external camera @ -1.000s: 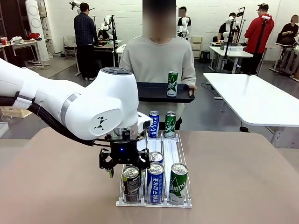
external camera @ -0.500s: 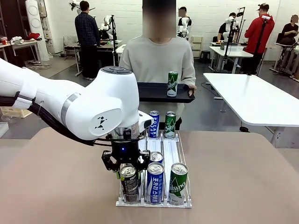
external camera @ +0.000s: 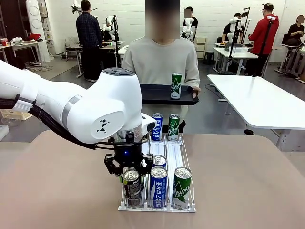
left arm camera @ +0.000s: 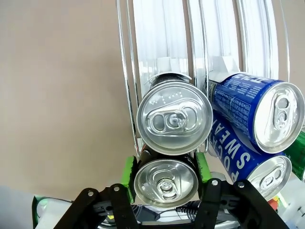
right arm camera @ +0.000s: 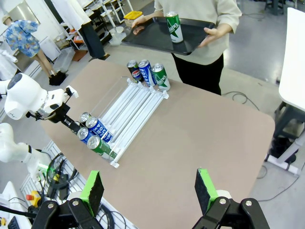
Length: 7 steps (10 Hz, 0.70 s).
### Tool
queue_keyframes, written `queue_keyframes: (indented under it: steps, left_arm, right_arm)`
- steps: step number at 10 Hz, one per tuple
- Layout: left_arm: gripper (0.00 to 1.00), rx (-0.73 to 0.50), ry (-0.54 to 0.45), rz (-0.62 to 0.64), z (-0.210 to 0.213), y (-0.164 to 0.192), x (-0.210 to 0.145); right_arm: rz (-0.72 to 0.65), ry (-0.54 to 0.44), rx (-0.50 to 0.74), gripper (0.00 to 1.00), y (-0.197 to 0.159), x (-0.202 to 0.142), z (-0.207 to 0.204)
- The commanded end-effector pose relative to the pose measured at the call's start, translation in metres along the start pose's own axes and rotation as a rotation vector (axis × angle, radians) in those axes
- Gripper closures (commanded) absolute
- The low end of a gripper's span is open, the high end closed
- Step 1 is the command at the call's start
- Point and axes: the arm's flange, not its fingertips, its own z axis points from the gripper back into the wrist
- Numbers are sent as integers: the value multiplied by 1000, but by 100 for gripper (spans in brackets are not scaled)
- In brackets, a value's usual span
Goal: Retrieve and hand over the desired beverage to the person.
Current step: Pick up another can of the same type that the person held from the Automatic Can Dispenser.
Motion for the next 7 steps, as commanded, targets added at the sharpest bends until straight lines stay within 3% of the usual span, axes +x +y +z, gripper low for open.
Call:
queue_keyframes:
  steps: [1,4,7]
  left_arm:
    - [100,-3,5,-30,18,2,-10]
    - [100,41,-38,-71,144,-8,-38]
    - [100,67,-64,-78,263,-17,-30]
  right_arm:
    - [-4,5,-3,0,-3,2,0]
    - [-4,5,-3,0,-3,2,0]
    - [-4,5,-3,0,-3,2,0]
